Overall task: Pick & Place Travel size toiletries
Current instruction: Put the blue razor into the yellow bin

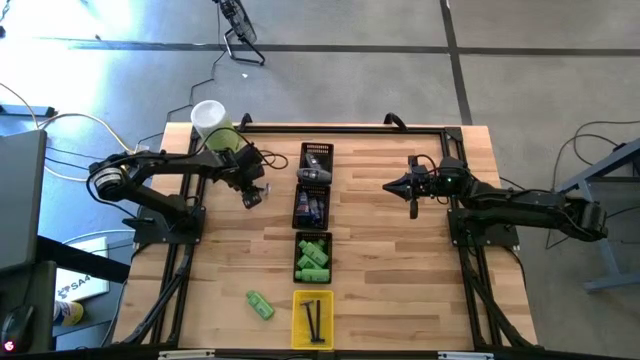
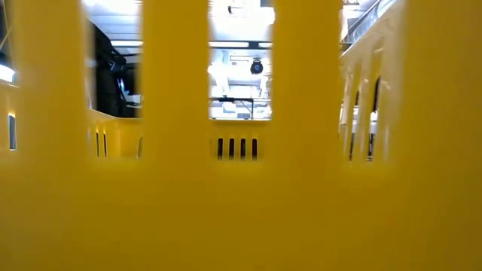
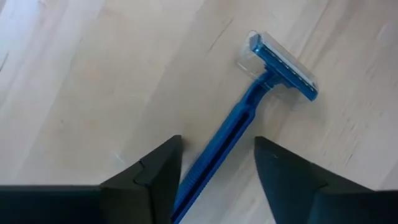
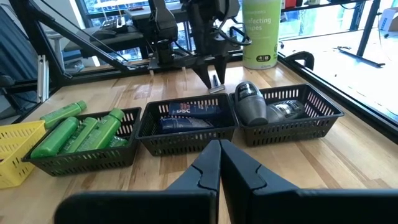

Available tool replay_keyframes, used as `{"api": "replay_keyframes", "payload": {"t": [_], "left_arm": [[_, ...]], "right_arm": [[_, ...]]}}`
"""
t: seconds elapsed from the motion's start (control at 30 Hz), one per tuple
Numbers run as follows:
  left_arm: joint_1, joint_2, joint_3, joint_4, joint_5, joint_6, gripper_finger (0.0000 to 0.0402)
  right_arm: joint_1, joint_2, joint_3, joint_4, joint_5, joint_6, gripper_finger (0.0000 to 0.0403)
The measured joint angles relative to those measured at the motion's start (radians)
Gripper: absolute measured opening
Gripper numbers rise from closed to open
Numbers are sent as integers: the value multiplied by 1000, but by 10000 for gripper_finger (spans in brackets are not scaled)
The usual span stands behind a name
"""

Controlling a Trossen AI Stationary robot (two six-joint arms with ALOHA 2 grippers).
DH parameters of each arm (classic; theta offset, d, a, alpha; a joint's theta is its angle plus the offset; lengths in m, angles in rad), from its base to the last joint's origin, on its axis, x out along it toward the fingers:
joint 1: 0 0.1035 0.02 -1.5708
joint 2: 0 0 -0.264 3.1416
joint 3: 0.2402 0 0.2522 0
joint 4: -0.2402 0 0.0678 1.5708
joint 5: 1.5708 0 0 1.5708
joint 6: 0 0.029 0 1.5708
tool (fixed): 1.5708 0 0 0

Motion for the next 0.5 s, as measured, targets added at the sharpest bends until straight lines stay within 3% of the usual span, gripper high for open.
{"api": "replay_keyframes", "payload": {"t": [0.5], "left_arm": [[0, 2, 14, -11, 7, -14, 64]], "right_arm": [[0, 0, 0, 0, 0, 0, 2]]}}
